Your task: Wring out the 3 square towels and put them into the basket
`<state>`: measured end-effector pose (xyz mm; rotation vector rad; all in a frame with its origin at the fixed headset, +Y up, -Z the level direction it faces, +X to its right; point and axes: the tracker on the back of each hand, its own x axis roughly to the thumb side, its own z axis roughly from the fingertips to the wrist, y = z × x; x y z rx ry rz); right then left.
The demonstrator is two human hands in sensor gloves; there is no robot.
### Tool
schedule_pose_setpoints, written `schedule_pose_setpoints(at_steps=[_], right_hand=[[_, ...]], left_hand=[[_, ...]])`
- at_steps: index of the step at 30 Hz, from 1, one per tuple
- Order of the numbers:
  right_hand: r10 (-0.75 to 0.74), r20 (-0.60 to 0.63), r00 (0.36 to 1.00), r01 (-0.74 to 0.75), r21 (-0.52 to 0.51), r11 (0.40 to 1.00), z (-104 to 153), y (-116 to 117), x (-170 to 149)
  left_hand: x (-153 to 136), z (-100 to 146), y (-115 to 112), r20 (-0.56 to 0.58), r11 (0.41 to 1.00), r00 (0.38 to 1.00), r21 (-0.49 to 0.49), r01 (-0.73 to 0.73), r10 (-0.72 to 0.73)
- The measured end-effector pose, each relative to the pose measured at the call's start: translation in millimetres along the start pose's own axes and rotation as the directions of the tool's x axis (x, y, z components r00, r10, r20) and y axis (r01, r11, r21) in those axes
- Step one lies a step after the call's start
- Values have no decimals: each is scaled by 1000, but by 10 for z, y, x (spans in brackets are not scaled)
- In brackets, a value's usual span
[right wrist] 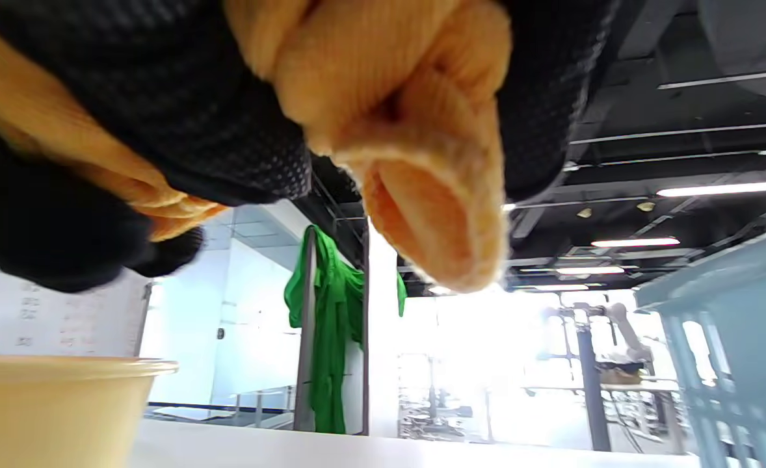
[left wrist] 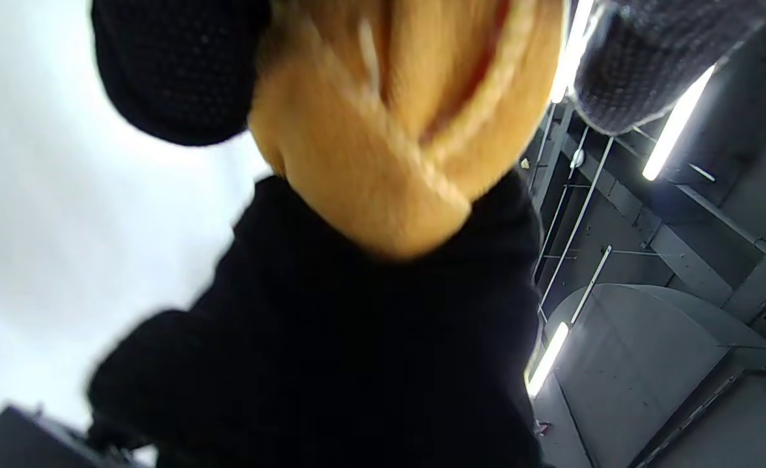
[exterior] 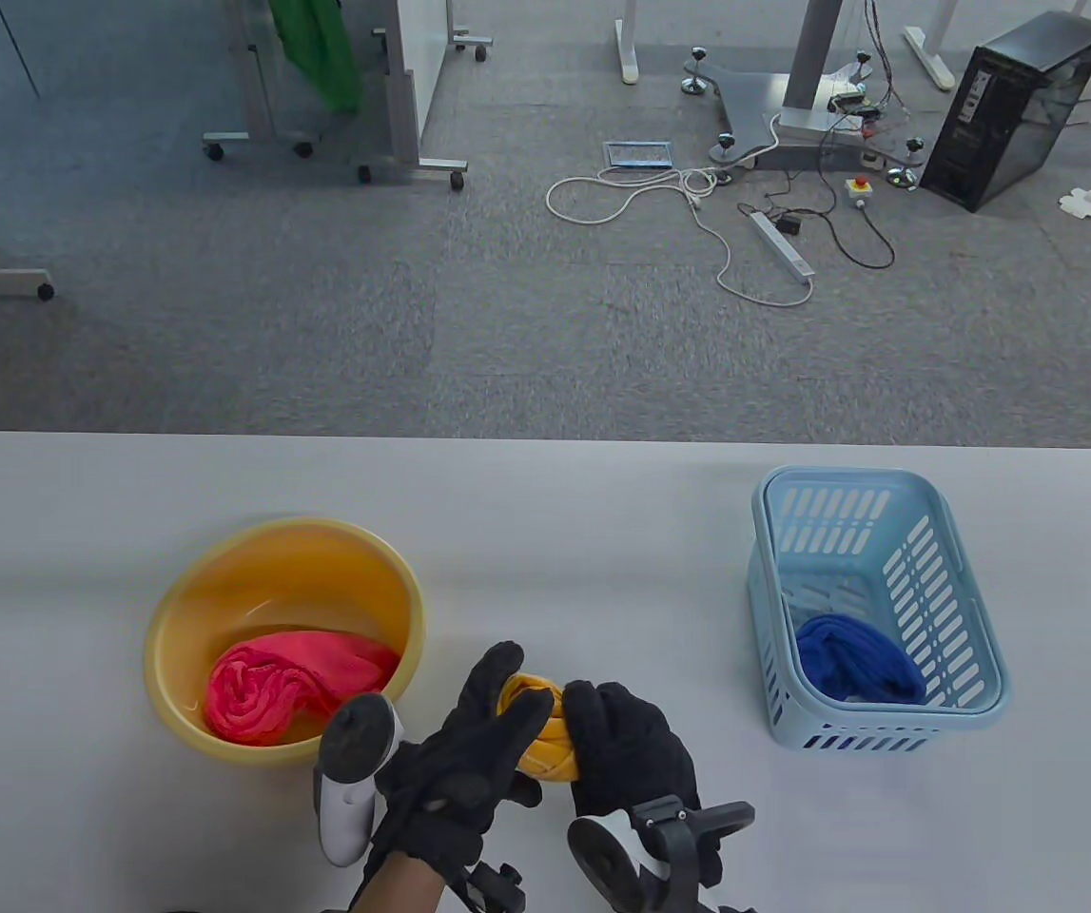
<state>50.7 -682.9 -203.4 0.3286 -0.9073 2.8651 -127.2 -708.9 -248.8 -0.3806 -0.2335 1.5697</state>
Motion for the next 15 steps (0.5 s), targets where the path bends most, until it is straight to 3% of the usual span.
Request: schedule_pose_setpoints(at_steps=[6,11,15], right_hand=[[-28,29,999,29,-22,999,30,14,65],[-89,26,996,89,-23,996,14,-28,43],[-264,-54,963,266,29,964,-18,-4,-59]], left_hand=[[-91,-58,-14,31,995,994,-8,-101,101],[-159,-86,2,128,984,983,108,-145,131],[-131,-78,-16,198,979,974,147,-138,107]])
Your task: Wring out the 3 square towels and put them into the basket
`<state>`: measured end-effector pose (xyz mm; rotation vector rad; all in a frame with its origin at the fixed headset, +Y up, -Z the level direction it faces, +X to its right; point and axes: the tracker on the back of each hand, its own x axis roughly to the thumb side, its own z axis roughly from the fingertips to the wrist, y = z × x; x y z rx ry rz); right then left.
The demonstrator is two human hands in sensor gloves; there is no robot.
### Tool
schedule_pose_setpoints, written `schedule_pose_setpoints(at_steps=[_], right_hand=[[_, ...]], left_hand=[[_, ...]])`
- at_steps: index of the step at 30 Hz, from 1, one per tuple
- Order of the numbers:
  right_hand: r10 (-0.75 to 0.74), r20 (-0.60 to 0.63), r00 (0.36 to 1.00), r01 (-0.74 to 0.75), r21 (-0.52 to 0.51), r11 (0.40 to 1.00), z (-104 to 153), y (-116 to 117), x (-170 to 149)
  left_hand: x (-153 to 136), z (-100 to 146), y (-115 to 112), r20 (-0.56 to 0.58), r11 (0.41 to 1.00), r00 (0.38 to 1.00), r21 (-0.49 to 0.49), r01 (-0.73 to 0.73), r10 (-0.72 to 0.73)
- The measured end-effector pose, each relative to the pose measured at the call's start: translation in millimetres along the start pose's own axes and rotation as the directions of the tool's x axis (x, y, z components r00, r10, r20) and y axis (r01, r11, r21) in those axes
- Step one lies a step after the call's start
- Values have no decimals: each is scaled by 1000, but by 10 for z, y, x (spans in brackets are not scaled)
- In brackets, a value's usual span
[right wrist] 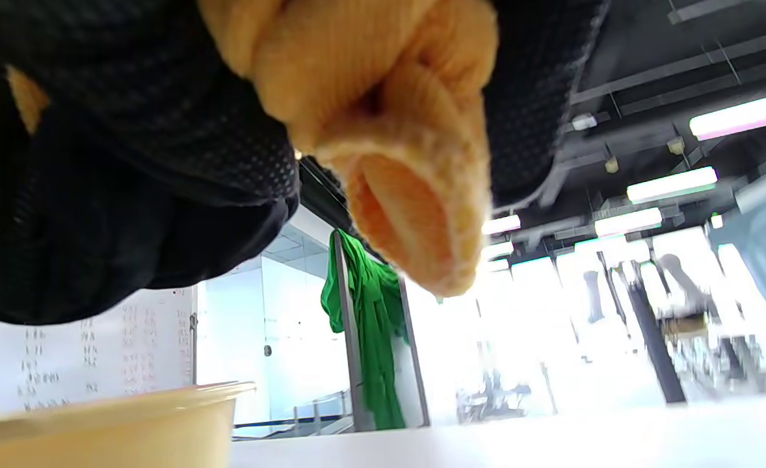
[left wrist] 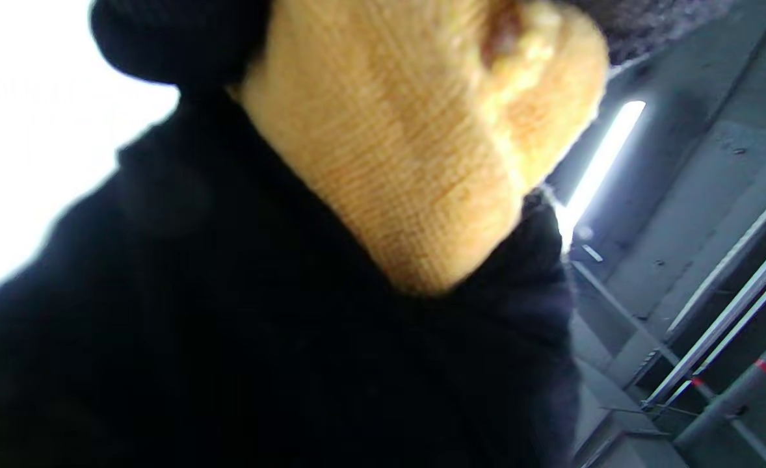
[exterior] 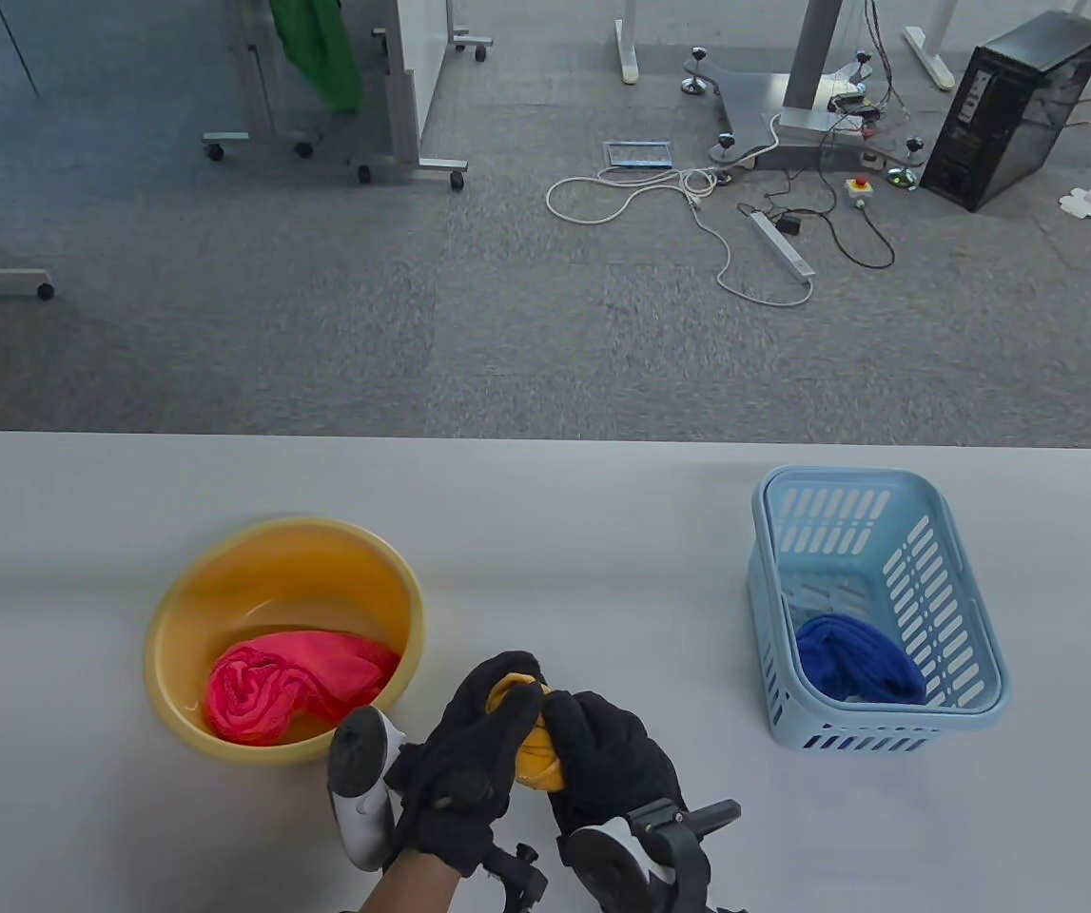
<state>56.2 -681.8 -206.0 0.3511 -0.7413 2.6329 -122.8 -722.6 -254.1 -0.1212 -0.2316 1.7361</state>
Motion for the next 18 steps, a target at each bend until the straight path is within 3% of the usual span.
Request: schedule_pose_setpoints(at_steps=[6,12,18], right_hand=[[-296,-140,945,310,87,947,-39,55,-145],[-544,-297,784,603,159,782,-52,195,-264],[-641,-397,657,746,222,628,-52,287,-324]], left_hand=[[87,7,-13,97,996,991,31,87,-90],[195,20,-9,180,973,956,72,221,-230],[231,-26,35,226,970,945,-1,245,-238]])
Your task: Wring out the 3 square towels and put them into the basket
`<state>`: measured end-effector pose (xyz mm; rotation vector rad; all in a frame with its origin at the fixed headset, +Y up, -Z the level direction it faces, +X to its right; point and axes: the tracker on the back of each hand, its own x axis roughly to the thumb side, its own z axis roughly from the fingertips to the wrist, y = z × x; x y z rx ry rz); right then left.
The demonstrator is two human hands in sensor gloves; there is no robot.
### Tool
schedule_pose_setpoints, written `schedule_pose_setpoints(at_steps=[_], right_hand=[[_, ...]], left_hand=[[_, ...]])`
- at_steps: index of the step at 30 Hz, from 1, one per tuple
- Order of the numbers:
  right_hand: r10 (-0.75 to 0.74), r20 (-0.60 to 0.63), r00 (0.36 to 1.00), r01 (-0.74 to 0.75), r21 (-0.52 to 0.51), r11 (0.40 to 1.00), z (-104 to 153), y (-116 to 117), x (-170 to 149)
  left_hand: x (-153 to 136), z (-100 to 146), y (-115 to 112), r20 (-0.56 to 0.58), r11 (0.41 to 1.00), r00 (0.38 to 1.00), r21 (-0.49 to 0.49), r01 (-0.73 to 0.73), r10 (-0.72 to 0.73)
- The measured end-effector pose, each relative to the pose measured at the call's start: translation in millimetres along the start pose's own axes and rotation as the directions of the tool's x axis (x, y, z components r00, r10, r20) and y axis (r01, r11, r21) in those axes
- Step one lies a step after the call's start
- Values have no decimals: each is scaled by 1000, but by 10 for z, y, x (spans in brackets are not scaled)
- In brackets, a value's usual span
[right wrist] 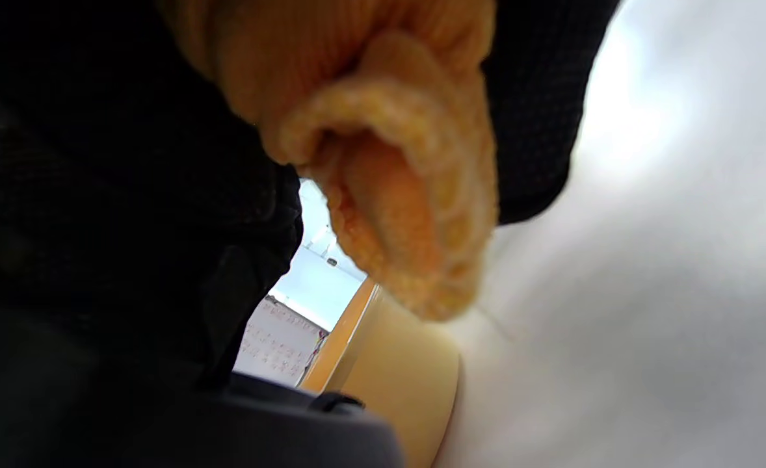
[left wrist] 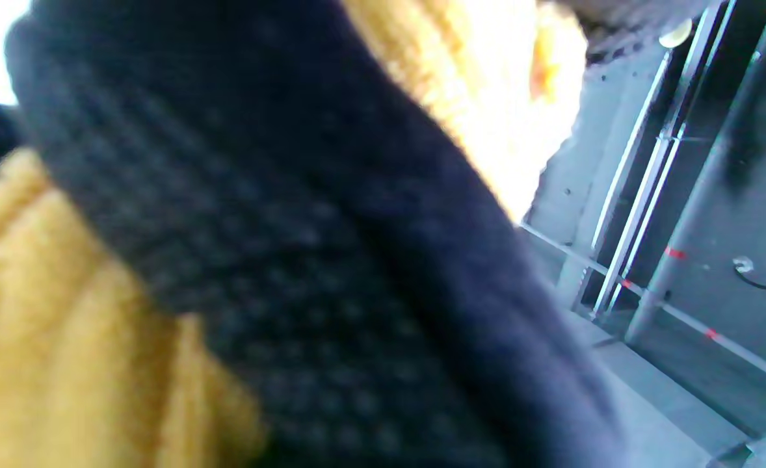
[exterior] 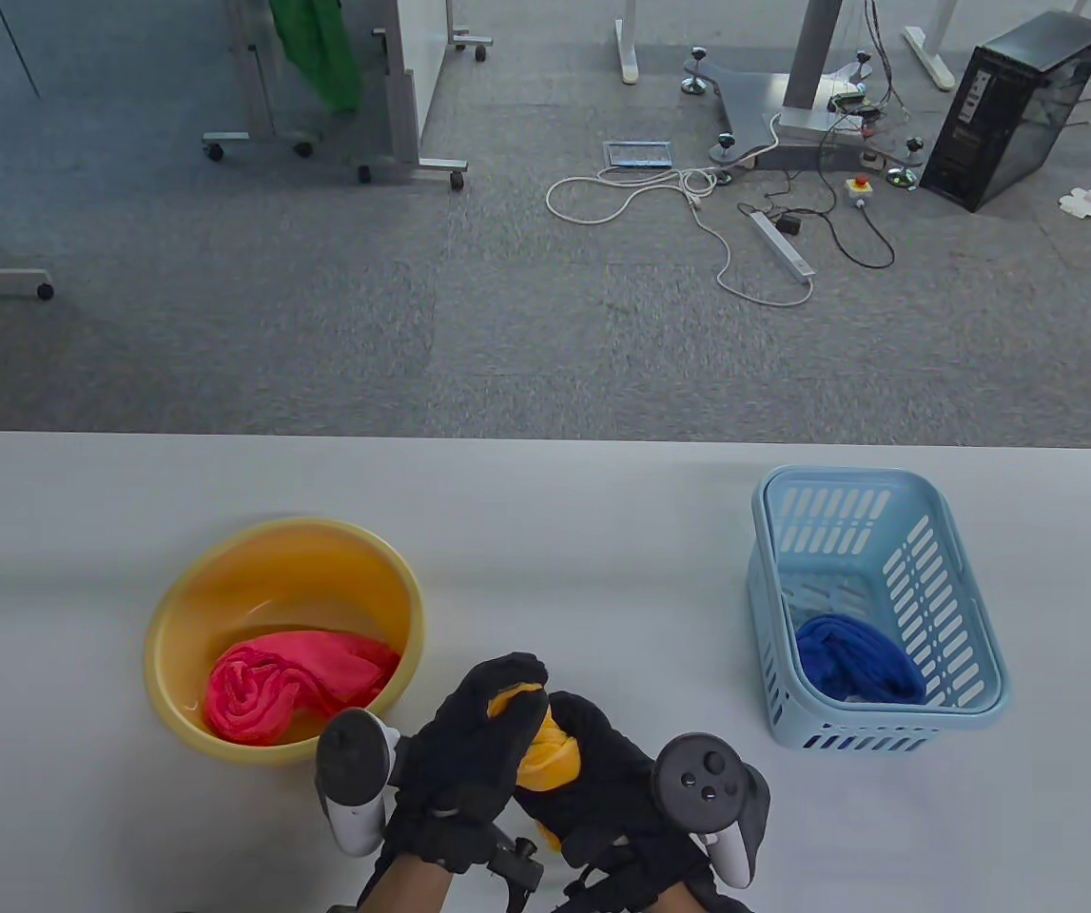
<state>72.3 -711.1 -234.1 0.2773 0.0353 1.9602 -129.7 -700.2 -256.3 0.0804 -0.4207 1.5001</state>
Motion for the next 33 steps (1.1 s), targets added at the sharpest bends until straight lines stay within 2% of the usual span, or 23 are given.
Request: schedule_pose_setpoints(at_steps=[5,9,14,20,23,29,33], right_hand=[[-133,-60,989,137,86,987,-36,46,-106],[-252,-104,962,267,174,948,-60,90,-182],[-310,-110,944,328,249,911,-74,112,-157],[-389,-195,900,435,429,792,-96,165,-233],[-386,-179,905,422,493,760,-130,175,-241],[-465,-202,862,490,570,660,-140,208,-296],[-499,-249,830,528,641,558,-138,257,-343]], left_hand=[[58,-9,1,47,998,997,-22,65,-64],[110,-6,-5,87,992,989,-17,125,-123],[218,-19,12,155,984,976,-59,166,-156],[236,-39,13,169,971,970,-136,197,-173],[255,-52,11,191,966,967,-163,201,-169],[315,-39,-50,241,960,953,-163,229,-186],[325,-24,-88,255,958,951,-182,223,-173]])
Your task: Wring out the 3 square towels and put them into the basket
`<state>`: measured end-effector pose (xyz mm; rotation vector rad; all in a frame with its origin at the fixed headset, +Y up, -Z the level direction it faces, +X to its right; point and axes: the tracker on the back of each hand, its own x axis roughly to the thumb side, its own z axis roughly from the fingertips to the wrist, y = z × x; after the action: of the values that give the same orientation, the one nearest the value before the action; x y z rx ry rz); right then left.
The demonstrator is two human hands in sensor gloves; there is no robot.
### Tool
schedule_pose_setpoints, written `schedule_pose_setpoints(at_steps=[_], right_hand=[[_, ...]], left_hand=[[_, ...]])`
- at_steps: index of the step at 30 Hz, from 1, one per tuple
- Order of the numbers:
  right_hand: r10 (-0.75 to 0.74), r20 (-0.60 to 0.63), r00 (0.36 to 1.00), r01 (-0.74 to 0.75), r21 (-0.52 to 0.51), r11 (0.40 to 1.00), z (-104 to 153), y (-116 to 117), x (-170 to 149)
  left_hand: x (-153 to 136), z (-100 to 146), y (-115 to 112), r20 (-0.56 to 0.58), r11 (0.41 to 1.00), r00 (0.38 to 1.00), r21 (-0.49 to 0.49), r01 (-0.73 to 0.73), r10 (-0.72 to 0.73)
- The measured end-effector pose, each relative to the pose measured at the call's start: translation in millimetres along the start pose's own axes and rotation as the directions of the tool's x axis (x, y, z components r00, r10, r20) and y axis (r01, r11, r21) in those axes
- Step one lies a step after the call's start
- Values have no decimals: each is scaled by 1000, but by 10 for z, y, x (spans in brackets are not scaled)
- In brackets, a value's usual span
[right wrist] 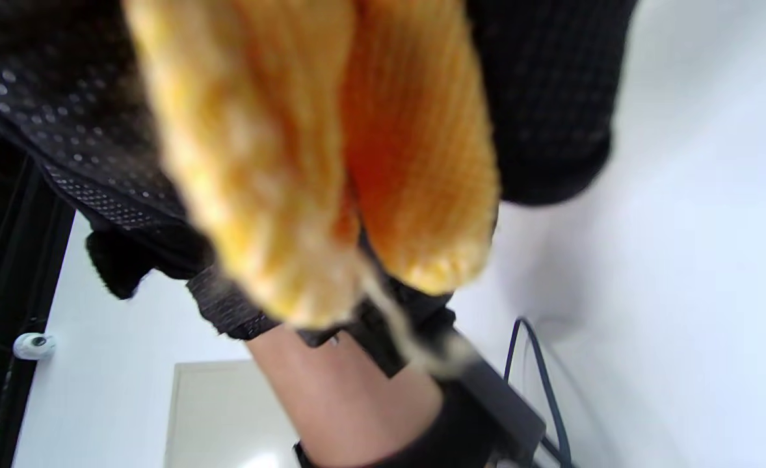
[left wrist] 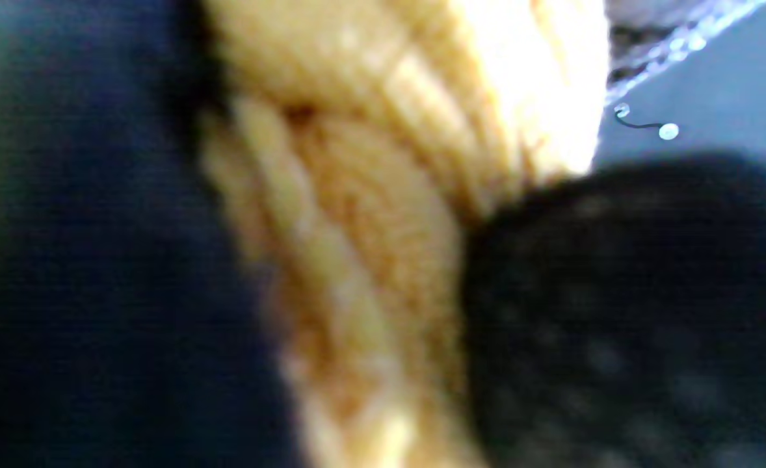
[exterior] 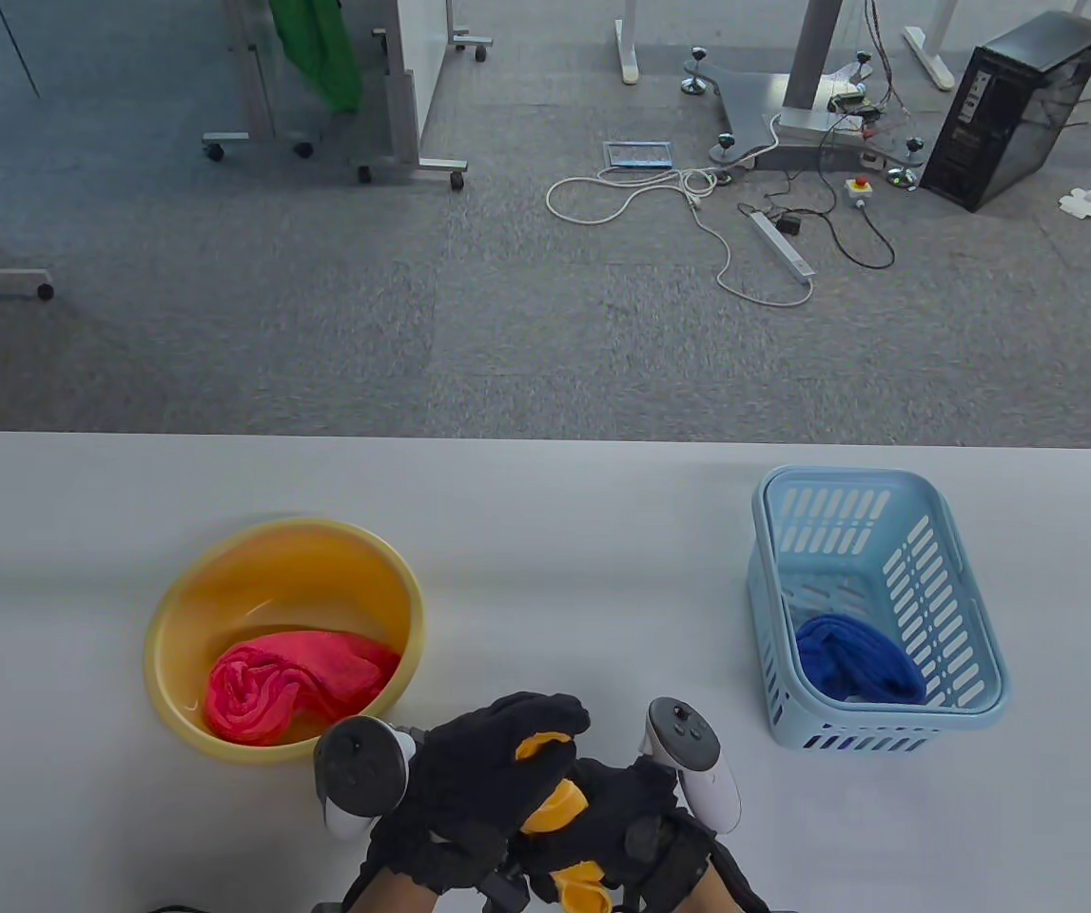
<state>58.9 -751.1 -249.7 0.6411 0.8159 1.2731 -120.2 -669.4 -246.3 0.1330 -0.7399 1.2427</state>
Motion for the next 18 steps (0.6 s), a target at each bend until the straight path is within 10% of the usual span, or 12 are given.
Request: schedule_pose_setpoints(at_steps=[18], right_hand=[[-159,3,987,157,134,978,-46,35,-133]], left_hand=[[47,-26,-91,26,997,999,-62,-46,47]])
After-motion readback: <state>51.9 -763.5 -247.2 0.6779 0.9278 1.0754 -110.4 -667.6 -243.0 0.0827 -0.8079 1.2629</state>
